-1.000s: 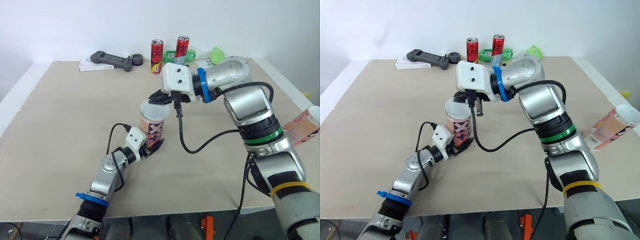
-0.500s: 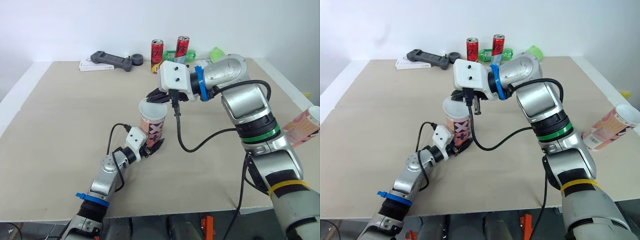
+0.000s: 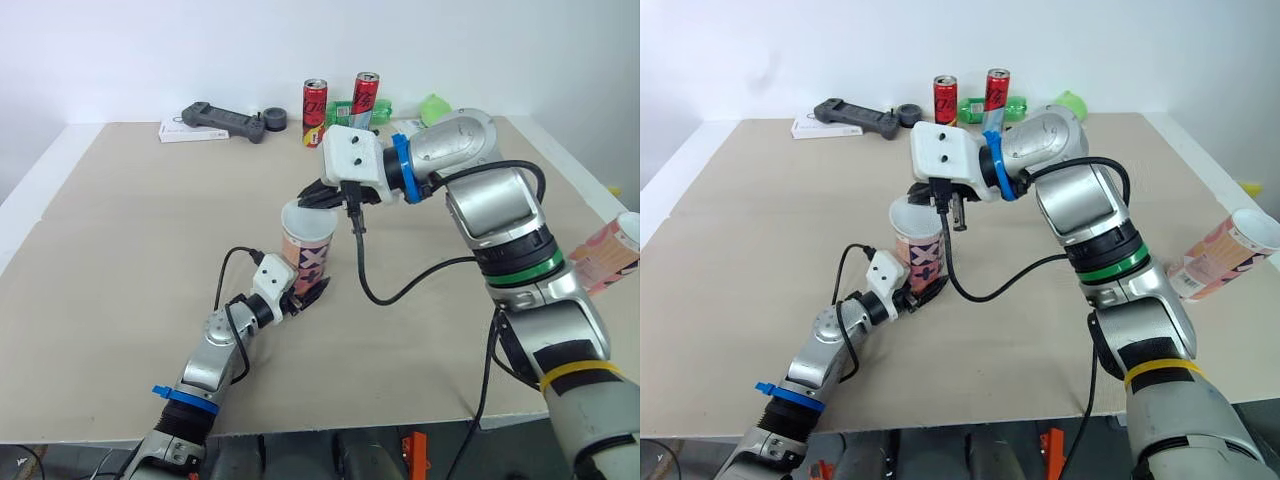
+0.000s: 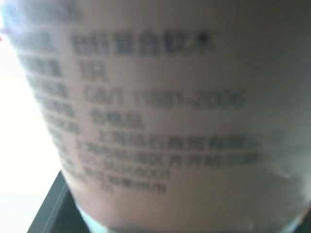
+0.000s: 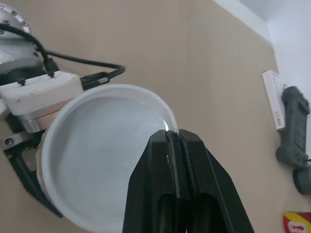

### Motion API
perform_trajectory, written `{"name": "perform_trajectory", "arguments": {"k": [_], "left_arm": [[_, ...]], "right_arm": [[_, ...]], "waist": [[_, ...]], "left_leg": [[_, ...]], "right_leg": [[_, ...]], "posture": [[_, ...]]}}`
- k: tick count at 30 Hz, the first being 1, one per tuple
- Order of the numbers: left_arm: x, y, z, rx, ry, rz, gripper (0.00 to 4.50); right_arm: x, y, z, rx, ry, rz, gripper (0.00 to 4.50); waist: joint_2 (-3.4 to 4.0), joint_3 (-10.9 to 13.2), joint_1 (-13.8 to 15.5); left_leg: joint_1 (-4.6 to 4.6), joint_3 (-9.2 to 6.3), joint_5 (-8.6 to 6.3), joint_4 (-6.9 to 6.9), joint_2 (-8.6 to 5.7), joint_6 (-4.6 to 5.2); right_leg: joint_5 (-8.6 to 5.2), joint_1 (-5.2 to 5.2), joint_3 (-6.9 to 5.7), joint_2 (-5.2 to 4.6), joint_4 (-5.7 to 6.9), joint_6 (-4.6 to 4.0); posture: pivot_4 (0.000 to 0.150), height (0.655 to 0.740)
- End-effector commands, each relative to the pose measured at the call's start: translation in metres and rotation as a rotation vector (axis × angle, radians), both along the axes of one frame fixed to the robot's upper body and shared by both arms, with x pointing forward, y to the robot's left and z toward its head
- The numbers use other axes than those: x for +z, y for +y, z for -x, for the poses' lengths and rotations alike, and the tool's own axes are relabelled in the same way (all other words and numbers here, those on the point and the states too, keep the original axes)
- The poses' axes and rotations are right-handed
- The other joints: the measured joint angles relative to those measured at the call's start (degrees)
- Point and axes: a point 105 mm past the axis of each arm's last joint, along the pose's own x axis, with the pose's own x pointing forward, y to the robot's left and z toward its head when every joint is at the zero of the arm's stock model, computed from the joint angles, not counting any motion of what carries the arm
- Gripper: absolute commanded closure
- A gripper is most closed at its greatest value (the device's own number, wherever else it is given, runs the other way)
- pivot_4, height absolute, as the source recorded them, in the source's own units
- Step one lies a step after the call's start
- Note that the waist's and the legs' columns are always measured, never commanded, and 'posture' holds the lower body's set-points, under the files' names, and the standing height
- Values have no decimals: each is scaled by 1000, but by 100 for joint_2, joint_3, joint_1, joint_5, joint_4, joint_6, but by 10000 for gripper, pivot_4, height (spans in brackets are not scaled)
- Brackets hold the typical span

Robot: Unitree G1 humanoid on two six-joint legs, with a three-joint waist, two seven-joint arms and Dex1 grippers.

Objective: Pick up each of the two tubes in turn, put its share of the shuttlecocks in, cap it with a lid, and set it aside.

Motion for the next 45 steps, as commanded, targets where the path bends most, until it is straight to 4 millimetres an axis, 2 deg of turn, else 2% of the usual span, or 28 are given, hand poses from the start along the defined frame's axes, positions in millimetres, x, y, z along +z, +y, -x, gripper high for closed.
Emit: {"name": "perform_trajectory", "arguments": {"k": [1, 19, 23, 30, 45], "left_arm": [[-22, 2, 3, 10, 83, -27, 15229], [-22, 3, 3, 13, 82, -28, 15229], [-22, 4, 3, 13, 83, -29, 15229], [-22, 4, 3, 14, 82, -29, 15229], [-22, 3, 3, 14, 85, -28, 15229]], "right_arm": [[-1, 3, 10, 44, 0, 26, 44411], [-16, 5, 10, 52, 14, 52, 44411], [-10, 8, 9, 51, -5, 26, 44411], [17, 14, 2, 32, -75, -82, 44411], [12, 7, -3, 18, -46, -81, 44411]], "waist": [[0, 0, 0], [0, 0, -4], [0, 0, -7], [0, 0, -10], [0, 0, -9]], "left_leg": [[0, -1, 0, -1, 0, 0], [2, -1, -8, -2, 0, -13], [2, -1, -8, -2, 0, -13], [3, 0, -8, -2, 1, -13], [2, 0, -8, -4, 1, -13]], "right_leg": [[-1, 0, -1, 0, 0, -1], [-11, 1, 0, 0, -1, 1], [-11, 1, 0, 1, -1, 1], [-10, 0, -1, 1, -1, 1], [-11, -1, -1, 1, -1, 0]], "posture": [[1500, 7400], [1500, 7400], [1500, 7400], [1500, 7400], [1500, 7400]]}}
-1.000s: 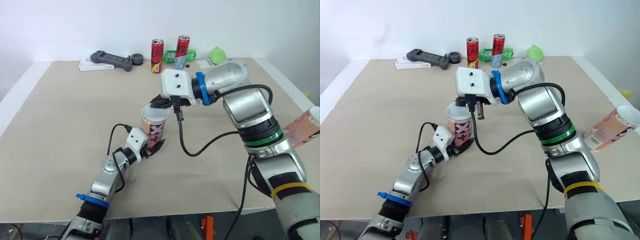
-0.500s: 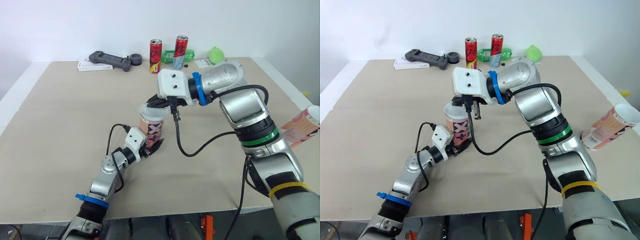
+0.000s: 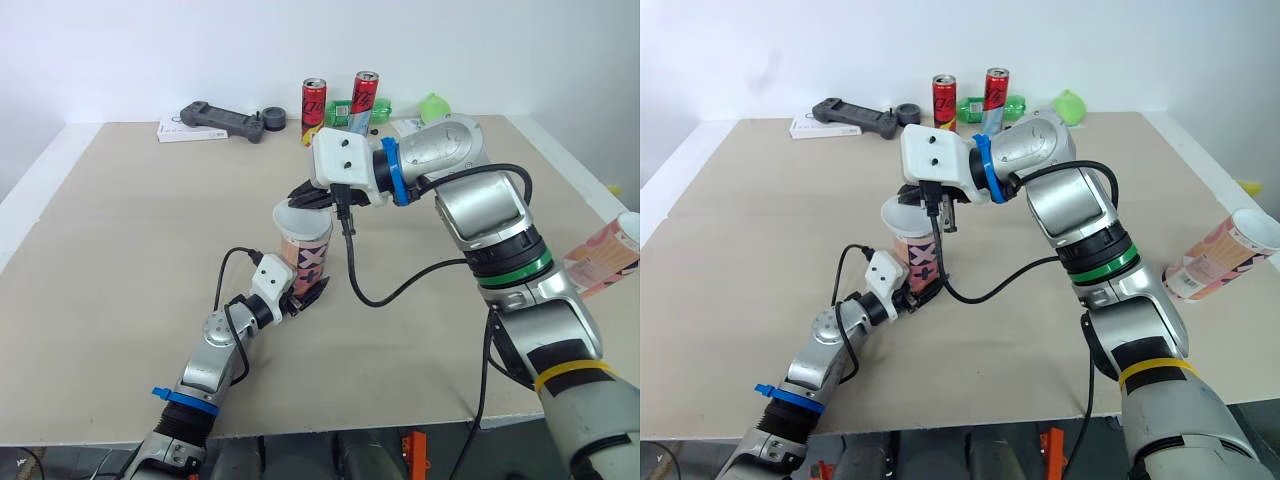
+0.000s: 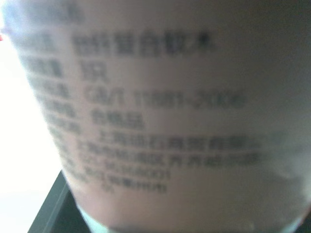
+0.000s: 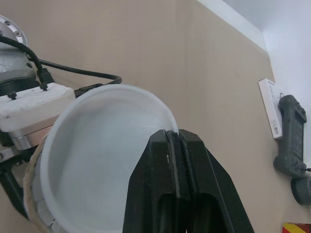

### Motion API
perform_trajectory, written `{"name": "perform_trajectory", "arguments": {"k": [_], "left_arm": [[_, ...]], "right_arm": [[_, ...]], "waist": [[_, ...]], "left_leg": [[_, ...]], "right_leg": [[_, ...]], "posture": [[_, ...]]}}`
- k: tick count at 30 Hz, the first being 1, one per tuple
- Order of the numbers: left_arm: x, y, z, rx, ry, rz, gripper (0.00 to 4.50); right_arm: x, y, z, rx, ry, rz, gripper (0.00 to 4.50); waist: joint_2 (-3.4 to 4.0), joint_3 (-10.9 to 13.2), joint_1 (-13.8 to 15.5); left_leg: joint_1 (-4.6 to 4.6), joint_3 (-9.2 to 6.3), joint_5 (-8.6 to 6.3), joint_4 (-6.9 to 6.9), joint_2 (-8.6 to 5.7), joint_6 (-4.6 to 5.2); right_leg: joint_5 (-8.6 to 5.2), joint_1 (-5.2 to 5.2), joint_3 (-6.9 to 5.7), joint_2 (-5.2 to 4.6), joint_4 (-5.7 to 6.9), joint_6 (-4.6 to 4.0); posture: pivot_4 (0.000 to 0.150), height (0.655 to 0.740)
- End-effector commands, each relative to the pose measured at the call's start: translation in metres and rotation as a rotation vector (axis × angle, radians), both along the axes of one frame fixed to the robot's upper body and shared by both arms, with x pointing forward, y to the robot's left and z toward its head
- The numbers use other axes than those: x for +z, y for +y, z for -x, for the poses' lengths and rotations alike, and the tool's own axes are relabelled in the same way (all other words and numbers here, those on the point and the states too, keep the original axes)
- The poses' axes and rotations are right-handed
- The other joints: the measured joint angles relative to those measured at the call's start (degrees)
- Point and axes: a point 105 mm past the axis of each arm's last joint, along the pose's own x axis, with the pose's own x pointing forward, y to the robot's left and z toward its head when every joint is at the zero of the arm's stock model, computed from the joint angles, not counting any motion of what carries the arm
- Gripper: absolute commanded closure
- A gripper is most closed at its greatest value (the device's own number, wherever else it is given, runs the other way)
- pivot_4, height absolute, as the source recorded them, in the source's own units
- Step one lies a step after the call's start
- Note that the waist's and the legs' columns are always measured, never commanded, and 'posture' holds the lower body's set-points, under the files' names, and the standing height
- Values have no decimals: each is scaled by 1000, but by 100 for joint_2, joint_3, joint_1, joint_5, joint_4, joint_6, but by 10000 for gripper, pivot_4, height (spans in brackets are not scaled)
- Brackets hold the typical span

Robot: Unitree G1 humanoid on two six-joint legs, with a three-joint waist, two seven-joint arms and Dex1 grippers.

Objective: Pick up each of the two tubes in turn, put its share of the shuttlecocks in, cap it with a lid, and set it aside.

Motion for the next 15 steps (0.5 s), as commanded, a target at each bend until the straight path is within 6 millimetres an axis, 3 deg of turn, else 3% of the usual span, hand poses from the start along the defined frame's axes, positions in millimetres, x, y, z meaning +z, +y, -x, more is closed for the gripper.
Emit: {"name": "perform_trajectory", "arguments": {"k": [1, 8, 15], "left_arm": [[-22, 3, 3, 10, 86, -29, 15229], [-23, 3, 4, 11, 87, -27, 15229], [-23, 1, 4, 3, 89, -29, 15229]], "right_arm": [[16, -5, 0, -2, -31, -60, 44411], [9, -14, -4, -26, 68, -173, 44411], [-10, -22, -5, -59, 141, -159, 44411]], "waist": [[0, 0, 0], [-1, 0, 1], [-1, 0, 3]], "left_leg": [[0, 0, 0, 0, 0, 0], [0, 0, 0, 0, 0, 0], [0, -1, 0, 0, 0, 0]], "right_leg": [[0, 0, 0, 0, 0, 0], [0, 1, 0, 0, 0, 0], [0, 3, 0, 0, 0, 1]], "posture": [[1500, 7400], [1500, 7400], [1500, 7400]]}}
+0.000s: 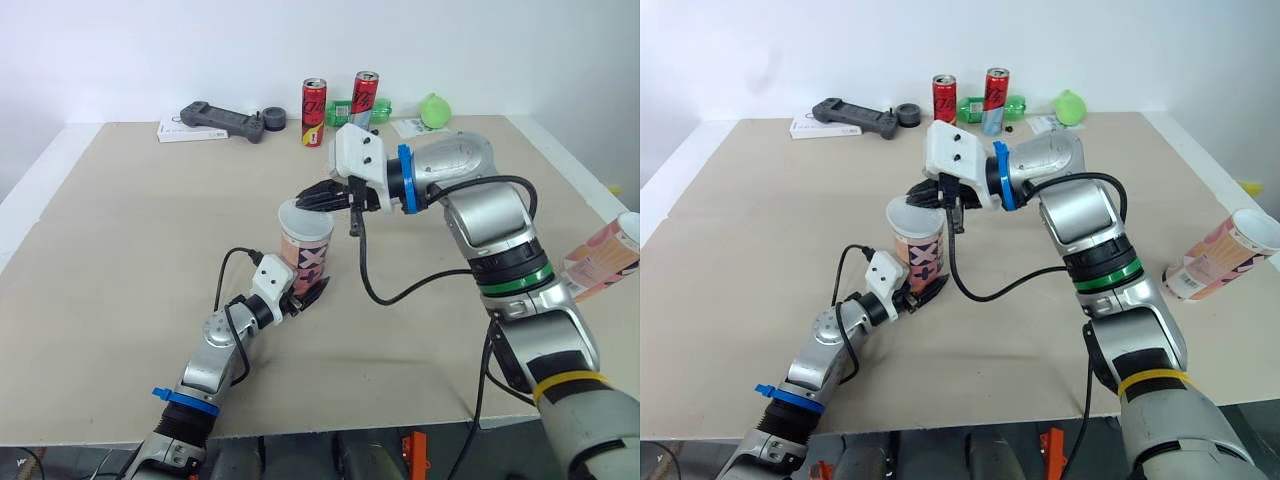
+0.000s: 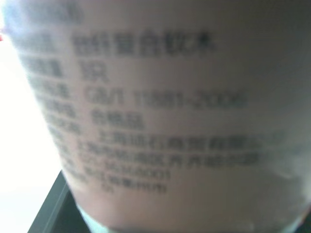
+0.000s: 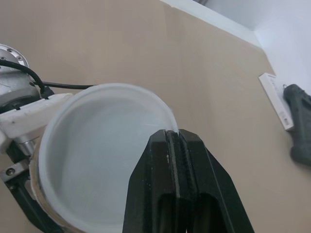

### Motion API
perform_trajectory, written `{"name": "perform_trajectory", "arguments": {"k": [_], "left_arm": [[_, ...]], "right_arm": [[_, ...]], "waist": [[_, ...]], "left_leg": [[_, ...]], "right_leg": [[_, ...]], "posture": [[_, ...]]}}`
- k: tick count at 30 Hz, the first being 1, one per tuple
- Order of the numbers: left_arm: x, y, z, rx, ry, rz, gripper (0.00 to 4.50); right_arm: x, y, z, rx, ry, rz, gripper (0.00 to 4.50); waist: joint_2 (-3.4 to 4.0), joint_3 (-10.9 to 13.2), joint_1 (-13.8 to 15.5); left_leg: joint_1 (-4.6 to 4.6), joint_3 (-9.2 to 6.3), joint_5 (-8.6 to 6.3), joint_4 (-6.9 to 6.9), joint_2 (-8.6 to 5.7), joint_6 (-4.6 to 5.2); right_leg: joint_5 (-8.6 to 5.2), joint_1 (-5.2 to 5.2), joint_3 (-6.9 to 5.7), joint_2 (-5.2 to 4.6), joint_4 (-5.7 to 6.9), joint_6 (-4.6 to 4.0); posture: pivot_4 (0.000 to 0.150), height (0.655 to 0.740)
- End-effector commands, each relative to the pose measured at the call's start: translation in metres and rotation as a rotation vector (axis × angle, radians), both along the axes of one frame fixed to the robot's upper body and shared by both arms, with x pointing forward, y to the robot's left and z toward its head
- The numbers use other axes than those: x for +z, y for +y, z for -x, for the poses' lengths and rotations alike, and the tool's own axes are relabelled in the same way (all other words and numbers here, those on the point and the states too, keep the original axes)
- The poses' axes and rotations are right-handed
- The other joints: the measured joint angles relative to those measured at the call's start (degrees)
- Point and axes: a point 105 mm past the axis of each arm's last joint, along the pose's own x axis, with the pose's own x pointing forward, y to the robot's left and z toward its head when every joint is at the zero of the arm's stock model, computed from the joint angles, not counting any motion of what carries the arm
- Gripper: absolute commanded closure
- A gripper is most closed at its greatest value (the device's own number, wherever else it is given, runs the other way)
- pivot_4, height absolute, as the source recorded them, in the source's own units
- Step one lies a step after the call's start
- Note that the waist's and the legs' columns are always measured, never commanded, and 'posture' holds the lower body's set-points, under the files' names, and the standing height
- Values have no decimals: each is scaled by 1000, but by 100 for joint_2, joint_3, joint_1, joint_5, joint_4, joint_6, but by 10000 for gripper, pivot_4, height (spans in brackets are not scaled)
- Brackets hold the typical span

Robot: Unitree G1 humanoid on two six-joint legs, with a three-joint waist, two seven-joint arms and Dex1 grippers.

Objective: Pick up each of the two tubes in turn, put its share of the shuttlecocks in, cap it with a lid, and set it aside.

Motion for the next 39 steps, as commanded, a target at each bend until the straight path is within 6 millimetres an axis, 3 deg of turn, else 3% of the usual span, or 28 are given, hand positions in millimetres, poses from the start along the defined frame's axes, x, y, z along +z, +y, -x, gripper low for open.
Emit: {"name": "perform_trajectory", "arguments": {"k": [1, 30, 33, 39], "left_arm": [[-23, 2, 3, 5, 89, -28, 15229], [-21, 5, 3, 2, 85, -38, 15229], [-21, 4, 3, 2, 84, -37, 15229], [-21, 4, 3, 2, 85, -36, 15229]], "right_arm": [[3, -7, 1, -14, -1, -15, 44411], [-1, -7, 3, -6, -71, 9, 44411], [2, -6, 2, -6, -75, 1, 34609], [7, -6, 1, -8, -85, -7, 5130]], "waist": [[0, 0, 1], [0, 0, 0], [0, 0, -1], [0, 0, -1]], "left_leg": [[0, 0, 0, 0, 0, 0], [0, 0, 0, -1, 0, 0], [0, -1, 0, -1, 0, 0], [2, -1, 0, -1, 0, 0]], "right_leg": [[0, 0, 0, 0, 0, 0], [-2, 0, 0, 0, 0, 2], [-2, -1, 0, 0, 0, 2], [-3, 0, 0, 0, 0, 1]], "posture": [[1500, 7400], [1500, 7400], [1500, 7400], [1500, 7400]]}}
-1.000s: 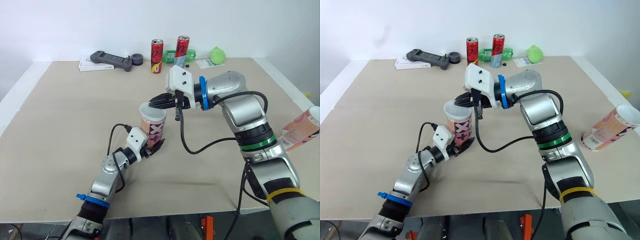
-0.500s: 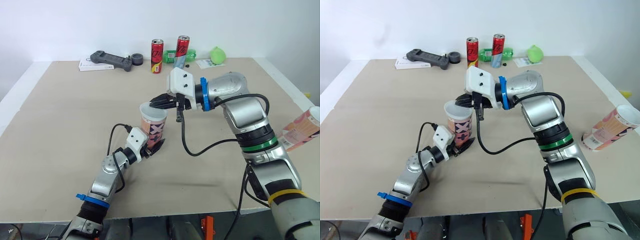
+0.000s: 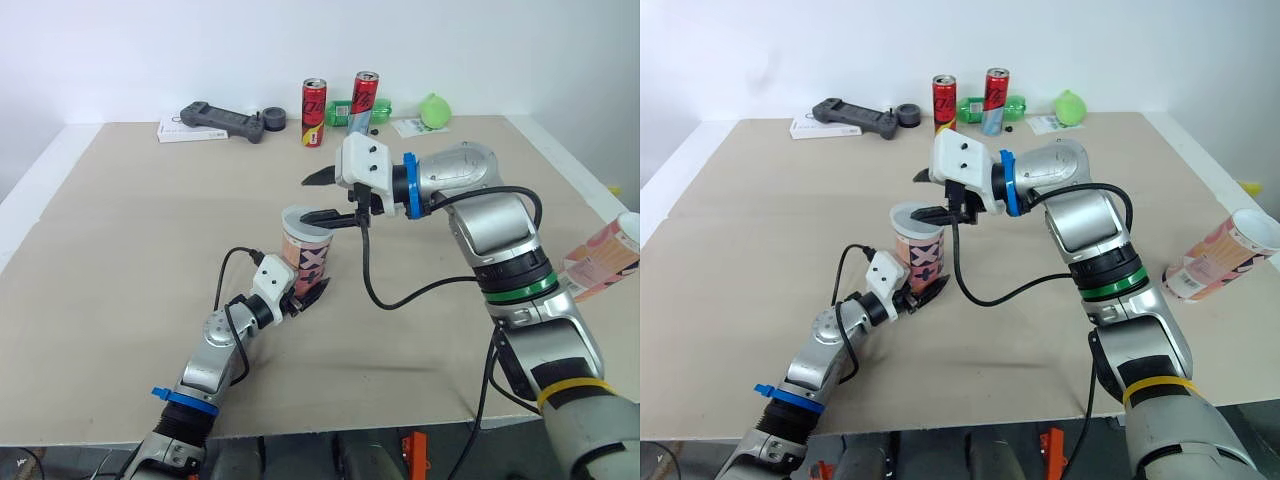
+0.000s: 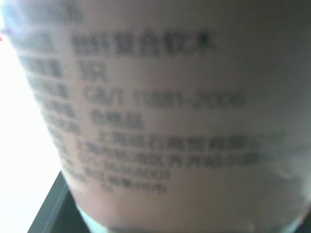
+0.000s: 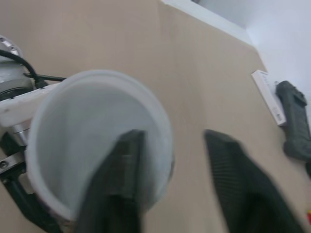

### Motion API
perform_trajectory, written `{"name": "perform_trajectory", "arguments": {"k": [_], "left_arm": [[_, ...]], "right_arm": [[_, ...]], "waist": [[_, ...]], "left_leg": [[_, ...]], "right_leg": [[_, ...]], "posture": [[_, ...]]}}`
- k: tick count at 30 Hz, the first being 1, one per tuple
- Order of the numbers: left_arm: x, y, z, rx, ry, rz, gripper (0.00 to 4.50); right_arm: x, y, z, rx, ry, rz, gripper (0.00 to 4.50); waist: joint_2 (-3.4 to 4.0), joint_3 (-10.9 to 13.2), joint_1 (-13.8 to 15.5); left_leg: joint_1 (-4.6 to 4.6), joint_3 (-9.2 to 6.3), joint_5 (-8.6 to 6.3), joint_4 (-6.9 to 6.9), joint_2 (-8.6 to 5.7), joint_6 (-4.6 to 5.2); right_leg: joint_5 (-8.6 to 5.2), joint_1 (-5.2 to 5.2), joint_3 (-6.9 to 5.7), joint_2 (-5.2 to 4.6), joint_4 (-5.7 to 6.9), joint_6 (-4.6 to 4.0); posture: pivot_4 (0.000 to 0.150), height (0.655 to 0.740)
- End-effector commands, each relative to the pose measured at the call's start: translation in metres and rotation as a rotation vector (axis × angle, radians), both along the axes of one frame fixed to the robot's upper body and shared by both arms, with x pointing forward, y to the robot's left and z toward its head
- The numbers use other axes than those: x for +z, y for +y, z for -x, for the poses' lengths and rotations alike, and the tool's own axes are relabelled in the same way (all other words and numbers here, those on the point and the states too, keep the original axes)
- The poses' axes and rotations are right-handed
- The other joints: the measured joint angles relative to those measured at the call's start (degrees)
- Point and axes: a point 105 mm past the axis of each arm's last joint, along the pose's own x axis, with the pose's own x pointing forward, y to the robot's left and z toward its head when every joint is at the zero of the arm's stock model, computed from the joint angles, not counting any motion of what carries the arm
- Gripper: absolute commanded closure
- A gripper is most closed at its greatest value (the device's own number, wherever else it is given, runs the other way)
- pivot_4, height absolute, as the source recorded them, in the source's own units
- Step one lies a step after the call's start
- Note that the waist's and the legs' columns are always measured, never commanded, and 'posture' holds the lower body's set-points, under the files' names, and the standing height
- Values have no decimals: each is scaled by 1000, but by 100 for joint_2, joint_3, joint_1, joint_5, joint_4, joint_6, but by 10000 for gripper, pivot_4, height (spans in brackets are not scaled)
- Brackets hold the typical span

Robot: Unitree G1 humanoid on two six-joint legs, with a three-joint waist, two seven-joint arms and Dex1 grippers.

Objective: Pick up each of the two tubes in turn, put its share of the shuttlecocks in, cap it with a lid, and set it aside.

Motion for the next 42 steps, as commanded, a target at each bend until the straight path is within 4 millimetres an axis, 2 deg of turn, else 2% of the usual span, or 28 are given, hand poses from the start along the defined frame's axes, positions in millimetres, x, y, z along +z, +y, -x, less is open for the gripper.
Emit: {"name": "perform_trajectory", "arguments": {"k": [1, 7, 11, 14, 20, 22, 31, 42], "left_arm": [[-21, 4, 3, 6, 85, -28, 15229], [-22, 3, 4, 7, 87, -25, 15229], [-22, 3, 4, 7, 88, -24, 15229], [-22, 3, 4, 8, 89, -23, 15229], [-22, 3, 4, 12, 89, -21, 15229], [-22, 3, 4, 13, 90, -21, 15229], [-22, 2, 3, 14, 90, -18, 15229], [-23, 2, 4, 17, 93, -13, 15229]], "right_arm": [[5, -1, 1, 6, -16, 4, 716], [38, 0, 0, 7, -64, -74, 254], [48, 1, 4, 34, -50, -112, 254], [50, 1, 9, 66, -18, -115, 7905], [35, 4, 23, 139, 69, -44, 37372], [28, 5, 21, 129, 73, -19, 44871], [-4, 13, 18, 139, 128, 75, 44871], [-46, -2, 23, 134, 192, 252, 44871]], "waist": [[0, 0, 0], [1, 2, -1], [1, 2, -1], [0, 2, 1], [1, 2, -1], [1, 2, -1], [1, 2, 0], [6, -8, -1]], "left_leg": [[0, 0, 0, 0, 0, 0], [-1, 1, 0, -1, 0, 0], [-2, 1, 0, -5, 0, 0], [-2, 1, 0, -5, 0, 0], [-2, 0, 0, -6, 0, 0], [-2, 0, 0, -6, 0, -1], [-3, 0, 0, -6, 0, -1], [4, 1, -1, -6, 0, -1]], "right_leg": [[0, 0, 0, 0, 0, 0], [0, -2, 0, 0, 0, 0], [0, -3, 0, 0, 0, -1], [-1, -3, 0, 0, 0, -1], [-1, -3, 0, 0, 0, -1], [-1, -3, 0, 0, 0, -1], [-1, -5, 0, 0, 0, 0], [-3, 0, 0, 0, -1, -2]], "posture": [[1500, 7400], [1500, 7400], [1500, 7400], [1500, 7400], [1500, 7400], [1500, 7400], [1500, 7400], [1500, 7400]]}}
